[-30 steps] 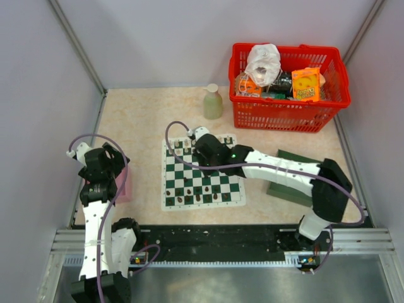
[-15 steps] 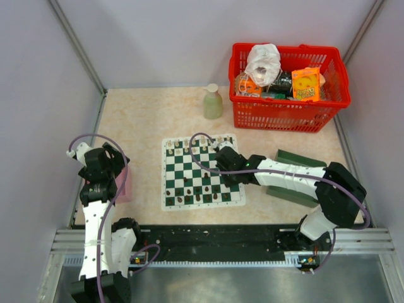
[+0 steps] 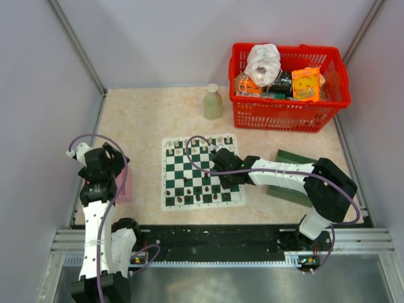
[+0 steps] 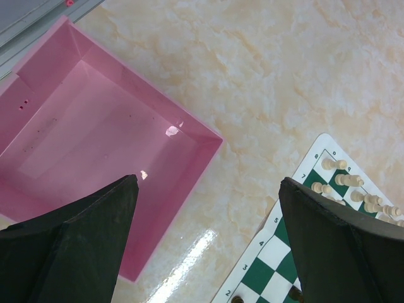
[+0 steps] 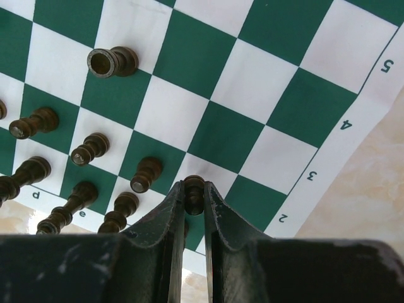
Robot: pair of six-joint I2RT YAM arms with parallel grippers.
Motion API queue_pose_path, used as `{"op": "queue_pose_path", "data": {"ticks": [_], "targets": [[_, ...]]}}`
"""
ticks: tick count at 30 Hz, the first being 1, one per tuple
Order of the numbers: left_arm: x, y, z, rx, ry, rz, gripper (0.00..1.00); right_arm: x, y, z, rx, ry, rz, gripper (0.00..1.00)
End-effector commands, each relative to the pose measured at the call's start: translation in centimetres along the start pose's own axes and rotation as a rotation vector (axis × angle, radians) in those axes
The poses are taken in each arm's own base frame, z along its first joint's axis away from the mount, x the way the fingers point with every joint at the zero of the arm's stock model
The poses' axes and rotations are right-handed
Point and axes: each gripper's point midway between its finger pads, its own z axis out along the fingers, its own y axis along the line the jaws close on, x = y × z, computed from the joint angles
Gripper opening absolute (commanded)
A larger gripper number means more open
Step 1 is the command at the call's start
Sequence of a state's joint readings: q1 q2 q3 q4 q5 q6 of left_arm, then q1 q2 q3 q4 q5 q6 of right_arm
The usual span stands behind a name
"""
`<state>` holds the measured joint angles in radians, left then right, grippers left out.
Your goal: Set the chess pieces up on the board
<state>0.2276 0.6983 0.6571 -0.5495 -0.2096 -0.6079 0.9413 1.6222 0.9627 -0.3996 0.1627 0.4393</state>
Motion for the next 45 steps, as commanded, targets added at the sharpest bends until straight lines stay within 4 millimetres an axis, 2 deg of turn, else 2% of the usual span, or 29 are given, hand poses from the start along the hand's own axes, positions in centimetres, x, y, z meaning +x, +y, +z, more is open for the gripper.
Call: {"op": "queue_pose_path", "data": {"ticks": [1, 18, 23, 32, 45], "targets": [[-1.6, -0.6, -0.2, 0.013, -0.047, -0.016, 0.99, -0.8, 0.7, 0.2, -0.024, -0.027, 0.009, 0.14], [-1.4, -0.6, -0.1, 0.013, -0.041, -0.018, 0.99, 0.6, -0.4, 1.0, 0.026, 0.017, 0.004, 0.14], [-1.3, -0.6, 0.0, 0.014, -0.041, -0.018, 0.99, 0.9, -0.1, 1.1, 0.013, 0.035, 0.001, 0.16], [-1.1, -0.5, 0.0, 0.012, -0.037, -0.017, 0.99, -0.5, 0.4, 0.2, -0.003, 0.007, -0.003, 0.22], [-1.3, -0.5, 0.0, 0.013, -0.041, -0.012, 0.99, -5.9, 1.6, -3.4, -0.035, -0.123, -0.035, 0.32]]}}
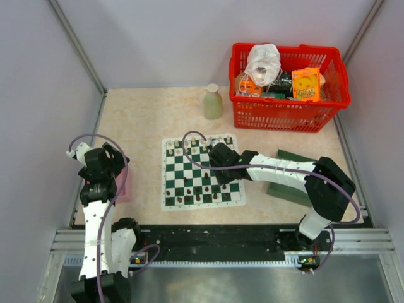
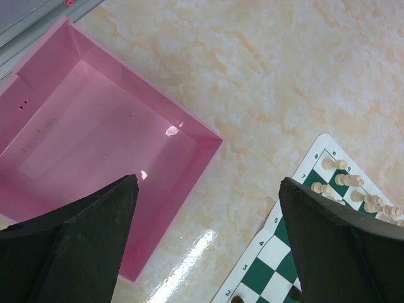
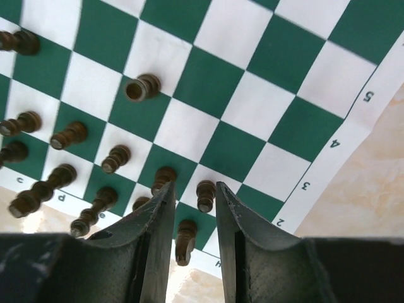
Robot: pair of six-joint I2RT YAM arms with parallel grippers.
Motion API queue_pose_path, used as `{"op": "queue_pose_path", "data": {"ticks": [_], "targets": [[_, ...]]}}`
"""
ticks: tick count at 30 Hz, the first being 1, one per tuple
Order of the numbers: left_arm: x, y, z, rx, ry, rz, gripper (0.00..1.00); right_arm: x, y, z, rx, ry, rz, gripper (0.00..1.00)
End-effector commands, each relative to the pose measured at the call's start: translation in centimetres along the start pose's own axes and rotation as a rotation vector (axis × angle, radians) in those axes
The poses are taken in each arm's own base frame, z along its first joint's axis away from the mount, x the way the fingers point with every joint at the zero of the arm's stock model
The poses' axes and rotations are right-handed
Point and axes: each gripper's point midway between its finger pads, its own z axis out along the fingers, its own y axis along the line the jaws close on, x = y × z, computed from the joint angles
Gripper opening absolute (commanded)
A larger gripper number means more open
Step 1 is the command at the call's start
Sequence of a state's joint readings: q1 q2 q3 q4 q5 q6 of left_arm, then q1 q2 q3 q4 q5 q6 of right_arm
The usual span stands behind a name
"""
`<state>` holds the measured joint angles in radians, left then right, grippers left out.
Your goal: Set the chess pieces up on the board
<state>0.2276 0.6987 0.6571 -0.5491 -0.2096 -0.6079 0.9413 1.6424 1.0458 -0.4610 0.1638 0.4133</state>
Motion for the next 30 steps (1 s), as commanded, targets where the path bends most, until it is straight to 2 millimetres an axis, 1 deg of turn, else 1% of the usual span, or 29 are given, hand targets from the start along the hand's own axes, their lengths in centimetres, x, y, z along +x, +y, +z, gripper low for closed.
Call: {"op": "queue_pose_path", "data": {"ticks": [1, 4, 5, 8, 9, 10, 13, 17, 21, 29, 30], "targets": [[-1.3, -0.5, 0.0, 0.012, -0.042, -0.014, 0.99, -4.7, 1.2, -2.9, -0.038, -0.131, -0.011, 0.32], [-1.3, -0.5, 0.0, 0.012, -0.042, -0.014, 0.99, -6.1, 2.0, -3.3, -0.065, -0.154, -0.015, 0.33], [-1.3, -0.5, 0.0, 0.014, -0.043, -0.014, 0.99, -6.7, 2.5, -3.5, -0.084, -0.166, -0.015, 0.34], [-1.3, -0.5, -0.1, 0.014, -0.042, -0.017, 0.99, -7.7, 3.8, -2.9, -0.126, -0.161, -0.026, 0.35], [-1.2, -0.5, -0.1, 0.015, -0.042, -0.015, 0.99, -7.7, 4.5, -2.4, -0.144, -0.15, -0.032, 0.37], [-1.3, -0.4, 0.0, 0.012, -0.042, -0.018, 0.99, -8.3, 5.1, -2.3, -0.162, -0.156, -0.037, 0.39], [-1.3, -0.5, -0.2, 0.016, -0.045, -0.019, 0.99, -9.1, 7.3, -1.8, -0.192, -0.166, -0.07, 0.41], [-1.4, -0.7, -0.2, 0.023, -0.045, -0.024, 0.99, -9.3, 9.9, 0.2, -0.218, -0.134, -0.117, 0.42], [-1.6, -0.6, -0.3, 0.018, -0.051, -0.02, 0.99, -9.4, 11.7, 1.7, -0.224, -0.116, -0.146, 0.44], [-1.7, -0.8, -0.4, 0.024, -0.054, -0.024, 0.99, -9.0, 13.4, 4.1, -0.224, -0.08, -0.181, 0.45], [-1.7, -0.8, -0.3, 0.024, -0.052, -0.022, 0.99, -8.7, 13.5, 4.4, -0.221, -0.072, -0.187, 0.45]]}}
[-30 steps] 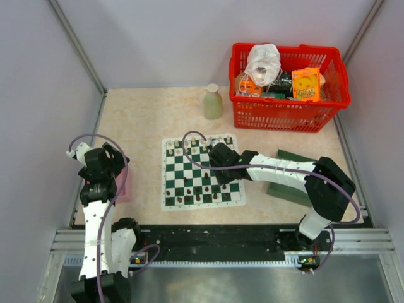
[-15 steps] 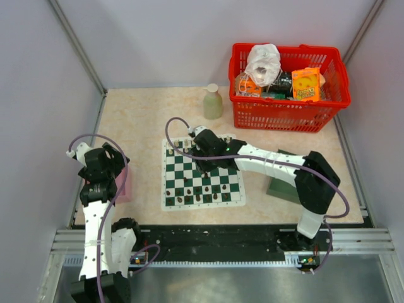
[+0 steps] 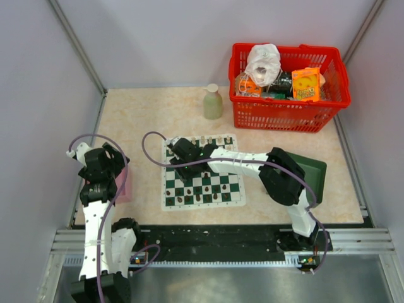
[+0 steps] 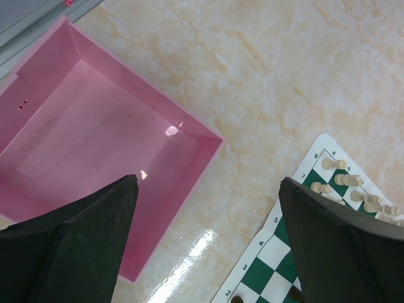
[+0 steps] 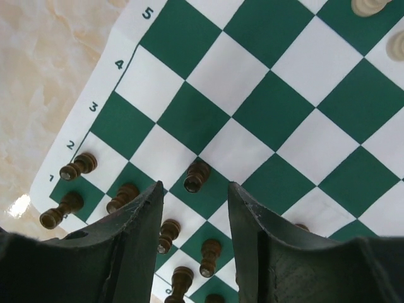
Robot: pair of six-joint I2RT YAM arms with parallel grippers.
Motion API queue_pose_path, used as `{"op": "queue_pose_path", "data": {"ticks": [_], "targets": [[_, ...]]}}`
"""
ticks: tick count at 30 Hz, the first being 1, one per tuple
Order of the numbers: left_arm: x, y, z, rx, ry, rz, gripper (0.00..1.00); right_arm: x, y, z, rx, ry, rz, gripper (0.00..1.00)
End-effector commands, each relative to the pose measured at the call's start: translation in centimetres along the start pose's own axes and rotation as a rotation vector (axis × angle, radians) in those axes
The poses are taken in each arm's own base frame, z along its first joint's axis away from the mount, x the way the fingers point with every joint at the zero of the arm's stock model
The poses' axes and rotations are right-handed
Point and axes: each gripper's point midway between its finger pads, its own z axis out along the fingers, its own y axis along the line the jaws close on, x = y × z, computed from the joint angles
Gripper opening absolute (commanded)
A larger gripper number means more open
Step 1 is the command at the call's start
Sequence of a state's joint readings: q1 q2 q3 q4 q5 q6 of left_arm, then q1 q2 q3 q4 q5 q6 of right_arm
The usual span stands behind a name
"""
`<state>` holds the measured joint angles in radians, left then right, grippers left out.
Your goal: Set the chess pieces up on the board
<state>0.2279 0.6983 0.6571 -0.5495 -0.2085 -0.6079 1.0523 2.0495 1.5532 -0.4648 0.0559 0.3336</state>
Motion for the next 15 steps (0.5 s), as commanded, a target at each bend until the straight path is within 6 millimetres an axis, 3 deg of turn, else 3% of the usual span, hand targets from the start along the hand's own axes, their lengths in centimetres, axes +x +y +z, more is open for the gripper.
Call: {"op": "queue_pose_path", "data": {"ticks": [1, 6, 15], "targets": [[-1.7, -0.7, -0.3, 0.022, -0.052, -0.021, 0.99, -1.6, 1.5, 0.5, -0.022, -0.027, -0.03, 0.45], [-1.8, -0.8, -0.3, 0.02, -0.053, -0.018, 0.99, -1.0, 1.7, 1.4, -0.022, -0.006, -0.037, 0.42], [-1.8, -0.7, -0.3, 0.016, -0.055, -0.017, 0.99, -1.2, 1.7, 1.7, -0.018, -0.004, -0.041, 0.27]]}}
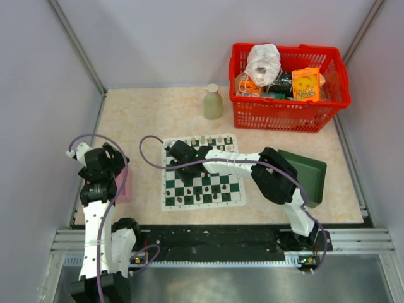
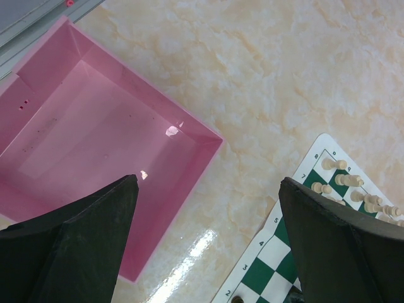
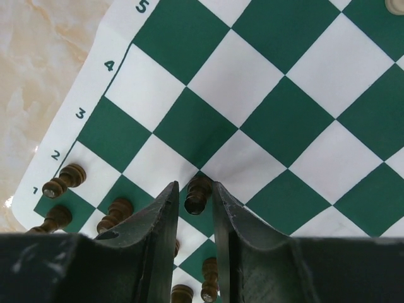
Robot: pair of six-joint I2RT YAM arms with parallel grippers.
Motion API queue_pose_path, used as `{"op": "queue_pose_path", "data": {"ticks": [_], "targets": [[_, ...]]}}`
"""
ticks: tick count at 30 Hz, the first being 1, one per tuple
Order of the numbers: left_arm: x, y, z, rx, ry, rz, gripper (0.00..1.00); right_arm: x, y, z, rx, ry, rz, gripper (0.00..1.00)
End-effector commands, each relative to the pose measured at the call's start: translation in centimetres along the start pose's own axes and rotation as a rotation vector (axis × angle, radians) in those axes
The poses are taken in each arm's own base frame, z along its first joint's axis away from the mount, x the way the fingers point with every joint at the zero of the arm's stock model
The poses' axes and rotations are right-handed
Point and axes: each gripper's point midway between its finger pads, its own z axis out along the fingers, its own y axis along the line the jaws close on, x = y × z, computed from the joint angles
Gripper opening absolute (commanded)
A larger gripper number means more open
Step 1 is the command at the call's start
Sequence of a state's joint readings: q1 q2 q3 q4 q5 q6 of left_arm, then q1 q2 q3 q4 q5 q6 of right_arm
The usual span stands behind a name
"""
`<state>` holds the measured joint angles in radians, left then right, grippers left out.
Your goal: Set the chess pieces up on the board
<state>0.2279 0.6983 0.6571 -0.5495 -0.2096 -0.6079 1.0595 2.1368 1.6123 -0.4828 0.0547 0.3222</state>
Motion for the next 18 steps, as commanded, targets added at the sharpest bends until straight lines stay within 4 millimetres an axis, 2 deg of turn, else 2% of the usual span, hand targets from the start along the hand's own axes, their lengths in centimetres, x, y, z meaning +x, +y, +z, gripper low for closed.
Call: {"op": "queue_pose_path", "data": {"ticks": [1, 4, 7, 13, 18], "targets": [[-1.8, -0.7, -0.3, 0.017, -0.053, -0.016, 0.99, -2.2, 1.4, -0.9, -0.025, -0.053, -0.019, 0.25], [-1.8, -0.6, -0.3, 0.015, -0.054, -0.015, 0.99, -2.2, 1.5, -1.4, -0.033, -0.057, -0.022, 0.17], [-1.7, -0.6, -0.3, 0.014, -0.053, -0.015, 0.99, -2.5, 1.5, -2.4, -0.029, -0.074, -0.022, 0.14], [-1.7, -0.6, -0.4, 0.017, -0.053, -0.017, 0.99, -3.9, 0.6, -6.8, 0.001, -0.16, -0.012, 0.13], [-1.7, -0.6, -0.5, 0.017, -0.055, -0.018, 0.99, -3.6, -1.9, -10.8, 0.086, -0.23, 0.011, 0.13]]}}
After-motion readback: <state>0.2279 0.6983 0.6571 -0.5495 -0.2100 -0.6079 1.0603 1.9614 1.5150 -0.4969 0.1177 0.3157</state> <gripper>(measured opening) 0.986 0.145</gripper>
